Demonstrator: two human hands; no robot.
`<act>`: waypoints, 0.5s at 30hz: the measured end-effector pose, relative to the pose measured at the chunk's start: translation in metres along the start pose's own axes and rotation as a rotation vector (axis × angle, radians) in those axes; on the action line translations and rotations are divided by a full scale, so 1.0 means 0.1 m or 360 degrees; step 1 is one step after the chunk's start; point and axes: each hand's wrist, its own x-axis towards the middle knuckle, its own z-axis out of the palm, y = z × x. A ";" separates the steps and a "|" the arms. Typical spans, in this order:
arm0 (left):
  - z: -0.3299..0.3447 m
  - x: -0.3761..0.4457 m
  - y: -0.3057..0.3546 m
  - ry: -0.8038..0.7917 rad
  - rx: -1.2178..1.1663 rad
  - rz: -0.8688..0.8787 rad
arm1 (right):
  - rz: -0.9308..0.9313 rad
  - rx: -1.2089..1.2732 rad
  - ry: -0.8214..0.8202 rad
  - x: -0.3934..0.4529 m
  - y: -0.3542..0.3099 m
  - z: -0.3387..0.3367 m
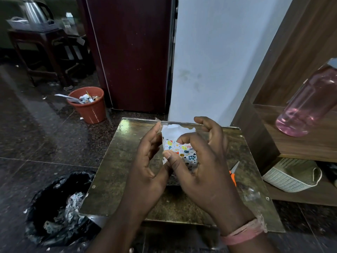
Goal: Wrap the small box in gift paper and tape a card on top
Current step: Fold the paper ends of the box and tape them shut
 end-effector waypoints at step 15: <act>-0.02 0.00 0.01 -0.0096 0.0069 -0.0039 | 0.0105 0.0292 -0.0101 0.03 -0.03 0.00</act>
